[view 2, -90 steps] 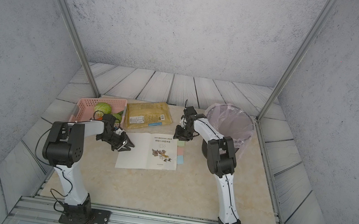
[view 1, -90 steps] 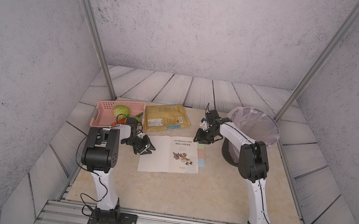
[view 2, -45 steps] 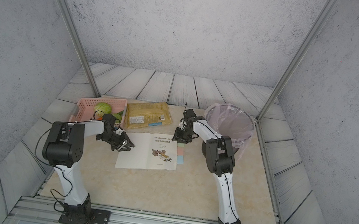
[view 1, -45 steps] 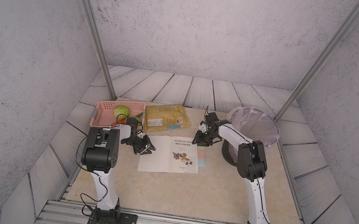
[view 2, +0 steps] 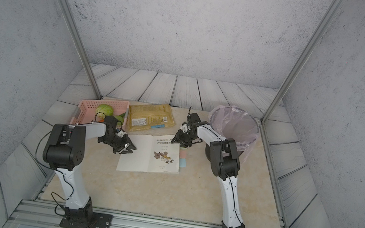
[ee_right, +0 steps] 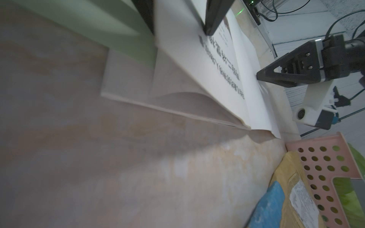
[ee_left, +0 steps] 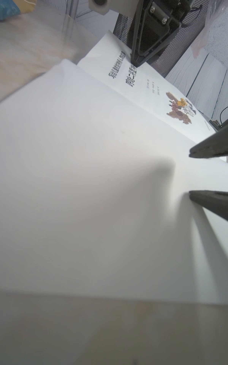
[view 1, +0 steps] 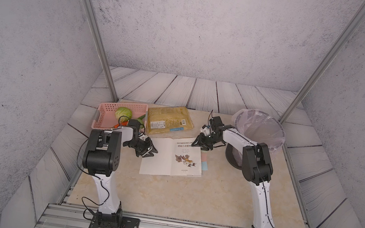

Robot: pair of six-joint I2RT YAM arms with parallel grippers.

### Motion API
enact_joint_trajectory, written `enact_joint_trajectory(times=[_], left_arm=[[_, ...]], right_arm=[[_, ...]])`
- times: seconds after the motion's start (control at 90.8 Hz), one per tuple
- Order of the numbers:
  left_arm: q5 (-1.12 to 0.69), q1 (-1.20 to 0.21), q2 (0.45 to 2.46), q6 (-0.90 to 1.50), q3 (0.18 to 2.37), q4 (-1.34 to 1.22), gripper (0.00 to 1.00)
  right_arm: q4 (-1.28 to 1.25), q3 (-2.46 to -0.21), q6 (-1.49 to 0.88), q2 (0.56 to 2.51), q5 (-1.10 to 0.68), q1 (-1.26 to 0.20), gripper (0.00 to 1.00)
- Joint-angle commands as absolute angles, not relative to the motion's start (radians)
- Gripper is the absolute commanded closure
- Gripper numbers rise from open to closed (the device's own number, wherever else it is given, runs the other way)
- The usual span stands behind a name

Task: Peel off the used sticky note
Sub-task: Turn the page of the book at the center of the board.

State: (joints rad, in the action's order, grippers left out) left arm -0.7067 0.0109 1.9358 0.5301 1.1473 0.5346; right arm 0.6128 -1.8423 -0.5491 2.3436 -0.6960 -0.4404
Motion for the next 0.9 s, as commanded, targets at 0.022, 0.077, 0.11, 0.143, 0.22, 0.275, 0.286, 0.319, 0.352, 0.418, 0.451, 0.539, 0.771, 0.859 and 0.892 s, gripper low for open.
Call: enact_joint_trajectory(times=[0.022,0.077,0.11,0.143,0.22,0.275,0.286,0.319,0.352,0.418,0.451,0.539,0.771,0.859,0.892], left_arm=[[-0.657,0.008,1.931,0.511,1.126,0.554,0.67],[-0.657,0.007,1.931,0.511,1.127,0.554,0.67],[-0.657,0.008,1.931,0.510,1.127,0.554,0.67],[-0.657,0.008,1.931,0.511,1.126,0.555,0.67],[-0.657,0.007,1.931,0.511,1.127,0.554,0.66],[-0.657,0.007,1.931,0.511,1.126,0.554,0.66],[-0.657,0.007,1.931,0.511,1.126,0.554,0.66],[-0.657,0.008,1.932,0.512,1.126,0.555,0.67],[-0.658,0.007,1.932,0.512,1.127,0.554,0.67],[-0.662,0.007,1.930,0.513,1.130,0.556,0.67],[-0.664,0.008,1.927,0.515,1.133,0.558,0.67],[-0.677,0.012,1.910,0.521,1.141,0.559,0.67],[-0.746,0.068,1.788,0.551,1.153,0.557,0.67],[-0.757,0.080,1.733,0.551,1.137,0.544,0.66],[-0.758,0.082,1.711,0.552,1.129,0.538,0.66]], right_arm=[[0.557,-1.804,-0.608,2.265,-0.809,-0.446,0.61],[0.535,-1.788,-0.629,2.254,-0.833,-0.447,0.61],[0.525,-1.779,-0.638,2.246,-0.839,-0.448,0.61],[0.513,-1.769,-0.645,2.234,-0.845,-0.448,0.61],[0.493,-1.741,-0.657,2.209,-0.852,-0.449,0.62],[0.487,-1.726,-0.663,2.185,-0.854,-0.452,0.61],[0.487,-1.725,-0.663,2.180,-0.853,-0.452,0.61],[0.487,-1.716,-0.663,2.170,-0.852,-0.454,0.61],[0.486,-1.709,-0.664,2.158,-0.850,-0.459,0.61],[0.483,-1.696,-0.667,2.138,-0.848,-0.470,0.62],[0.477,-1.687,-0.671,2.129,-0.846,-0.479,0.61],[0.446,-1.671,-0.694,2.120,-0.842,-0.507,0.61],[0.408,-1.731,-0.751,2.179,-0.828,-0.595,0.61],[0.409,-1.774,-0.761,2.206,-0.827,-0.619,0.61],[0.417,-1.791,-0.762,2.219,-0.825,-0.623,0.61]])
